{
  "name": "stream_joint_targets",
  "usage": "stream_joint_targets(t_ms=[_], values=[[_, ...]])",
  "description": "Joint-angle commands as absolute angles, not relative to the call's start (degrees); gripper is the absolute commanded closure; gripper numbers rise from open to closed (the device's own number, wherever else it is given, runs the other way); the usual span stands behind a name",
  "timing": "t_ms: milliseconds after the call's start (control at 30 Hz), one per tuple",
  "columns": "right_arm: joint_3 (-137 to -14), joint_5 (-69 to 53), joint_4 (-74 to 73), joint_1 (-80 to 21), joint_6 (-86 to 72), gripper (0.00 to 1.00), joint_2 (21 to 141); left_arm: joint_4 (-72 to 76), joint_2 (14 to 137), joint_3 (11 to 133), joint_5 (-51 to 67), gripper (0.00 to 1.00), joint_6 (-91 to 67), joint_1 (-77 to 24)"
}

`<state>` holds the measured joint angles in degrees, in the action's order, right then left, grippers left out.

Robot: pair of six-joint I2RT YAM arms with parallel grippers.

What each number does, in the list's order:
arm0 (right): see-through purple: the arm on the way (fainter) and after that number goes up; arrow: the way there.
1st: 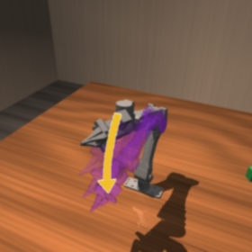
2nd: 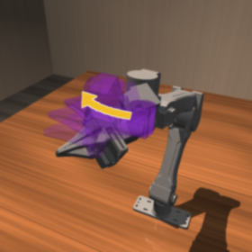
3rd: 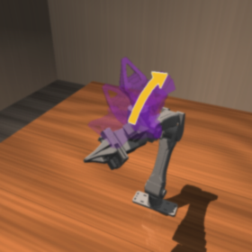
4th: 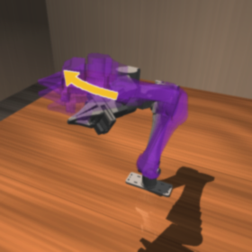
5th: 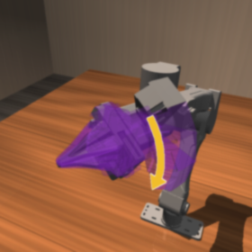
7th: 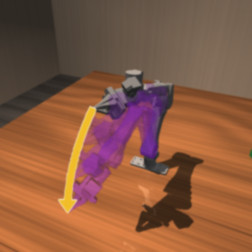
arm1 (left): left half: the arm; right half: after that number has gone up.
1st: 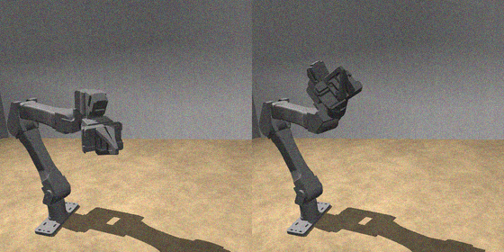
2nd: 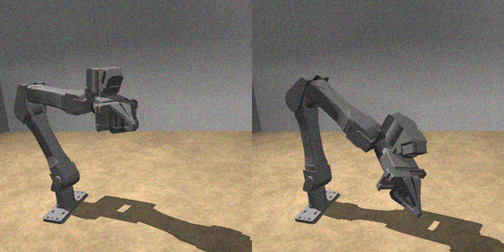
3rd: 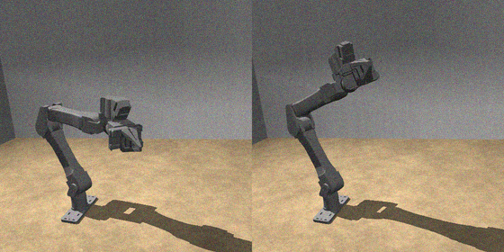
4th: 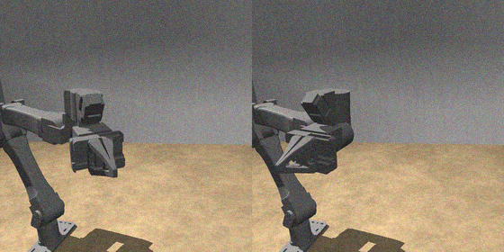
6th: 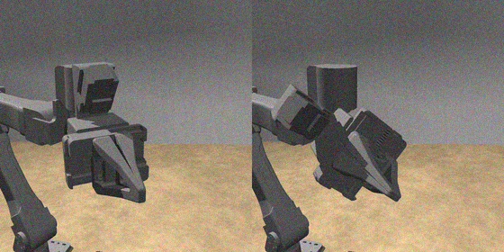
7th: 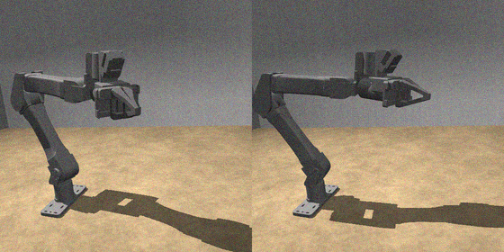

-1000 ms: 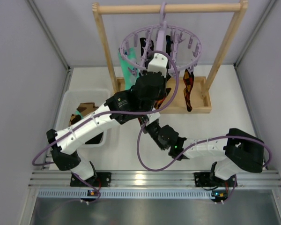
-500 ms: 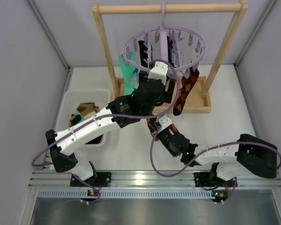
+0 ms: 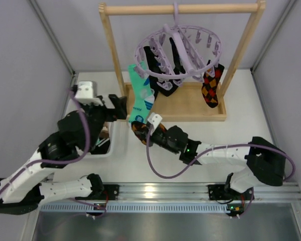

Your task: Remove the socks clipped to the hanger

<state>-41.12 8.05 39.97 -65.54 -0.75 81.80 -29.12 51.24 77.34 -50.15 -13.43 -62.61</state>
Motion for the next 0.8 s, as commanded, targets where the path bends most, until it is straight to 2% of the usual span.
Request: stream_joint_targets(t_ms=[0, 133, 367, 400, 433, 467, 567, 600, 633, 767], values=[[-52.8, -6.1, 32.0, -65.1, -1.6, 1.00, 89.4, -31.8, 47.0, 76.6, -55.8, 0.02, -12.4, -62.6], [-72.7, -13.0, 23.7, -65.3, -1.2, 1.00, 103.7, -32.3, 43.2, 76.5, -58.1, 0.02, -11.1, -62.6], [-106.7, -11.6, 7.5, -65.1, -0.9, 1.00, 125.9, -32.2, 39.5, 75.2, -57.2, 0.02, -11.9, -62.6], [-112.8, -11.3, 5.5, -65.2, -0.5, 0.94, 127.9, -32.3, 39.5, 75.1, -57.6, 0.02, -11.8, -62.6], [-115.3, -10.8, 2.7, -65.1, -0.6, 0.79, 129.4, -32.2, 39.7, 75.0, -57.7, 0.02, -11.7, -62.6], [-117.3, -10.5, 1.7, -64.7, -0.5, 0.59, 131.4, -32.2, 39.8, 74.6, -57.6, 0.02, -11.7, -62.6], [-118.2, -12.0, 2.0, -64.0, -0.6, 0.53, 130.5, -32.3, 39.4, 74.3, -56.6, 0.02, -12.2, -62.6], [-117.4, -12.1, 1.8, -63.6, -0.6, 0.42, 129.9, -32.2, 39.1, 74.3, -56.2, 0.02, -12.3, -62.6], [-116.8, -12.0, 1.2, -63.5, -0.5, 0.37, 129.0, -32.2, 38.6, 74.3, -56.0, 0.02, -12.6, -62.6], [-105.0, -11.4, 6.9, -62.2, 0.4, 0.35, 118.7, -32.3, 37.6, 74.0, -55.4, 0.02, -13.0, -62.6]])
